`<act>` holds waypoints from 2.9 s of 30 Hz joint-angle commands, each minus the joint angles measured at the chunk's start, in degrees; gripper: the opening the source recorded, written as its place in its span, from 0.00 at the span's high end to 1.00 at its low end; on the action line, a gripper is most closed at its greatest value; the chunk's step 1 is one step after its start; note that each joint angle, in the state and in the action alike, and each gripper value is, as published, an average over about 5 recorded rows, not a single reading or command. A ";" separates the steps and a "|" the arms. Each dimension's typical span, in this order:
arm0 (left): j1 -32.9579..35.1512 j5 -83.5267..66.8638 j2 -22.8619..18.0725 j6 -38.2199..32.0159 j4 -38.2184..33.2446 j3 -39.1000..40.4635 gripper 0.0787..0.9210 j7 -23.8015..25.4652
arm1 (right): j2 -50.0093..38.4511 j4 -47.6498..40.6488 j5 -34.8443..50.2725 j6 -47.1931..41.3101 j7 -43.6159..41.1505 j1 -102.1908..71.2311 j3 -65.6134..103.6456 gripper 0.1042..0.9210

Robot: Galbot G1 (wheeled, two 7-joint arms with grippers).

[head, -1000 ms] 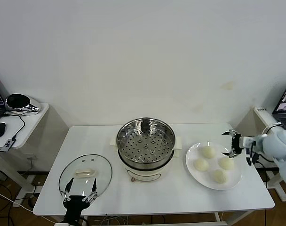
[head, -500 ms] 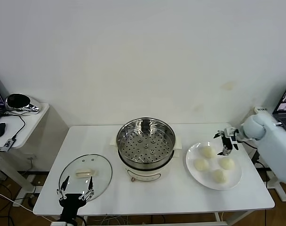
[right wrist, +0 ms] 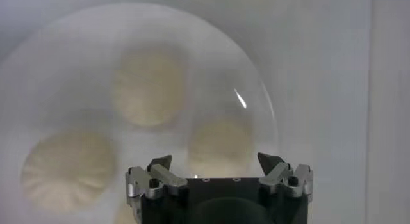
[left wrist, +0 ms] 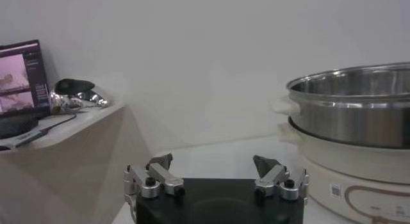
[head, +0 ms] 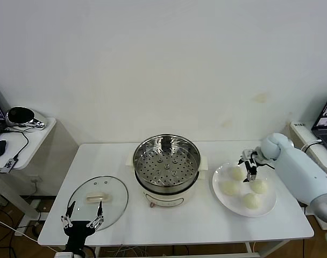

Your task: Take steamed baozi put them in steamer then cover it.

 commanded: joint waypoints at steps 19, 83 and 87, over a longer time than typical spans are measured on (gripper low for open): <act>-0.09 0.00 0.13 -0.24 -0.08 -0.52 0.12 -0.10 | -2.41 2.64 2.30 0.13 -1.12 3.50 -4.43 0.45; -1.58 -1.82 -0.06 -0.42 -1.48 -3.19 0.12 -0.26 | 24.09 0.67 -0.05 35.39 18.03 29.47 -44.85 0.39; -1.42 -1.91 -0.16 -0.48 -1.64 -3.35 0.12 -0.33 | 23.38 1.47 1.15 35.09 18.17 29.89 -44.93 0.28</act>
